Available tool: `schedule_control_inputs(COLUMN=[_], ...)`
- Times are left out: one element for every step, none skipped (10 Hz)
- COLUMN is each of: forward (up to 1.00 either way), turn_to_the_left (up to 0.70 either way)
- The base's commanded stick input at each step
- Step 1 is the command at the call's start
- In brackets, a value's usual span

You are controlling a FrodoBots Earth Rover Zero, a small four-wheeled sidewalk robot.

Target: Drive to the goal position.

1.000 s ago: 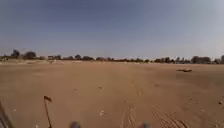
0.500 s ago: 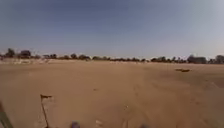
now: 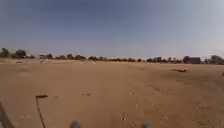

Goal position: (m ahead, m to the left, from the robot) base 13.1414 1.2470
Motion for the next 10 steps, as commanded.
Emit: schedule_control_inputs(forward=[0.50, 0.50, 0.50, 0.50, 0.50, 0.50, 0.50, 0.50, 0.50, 0.50], turn_to_the_left=[-0.11, -0.25, -0.18, -0.05, 0.00, 0.00, 0.00, 0.00, 0.00, 0.00])
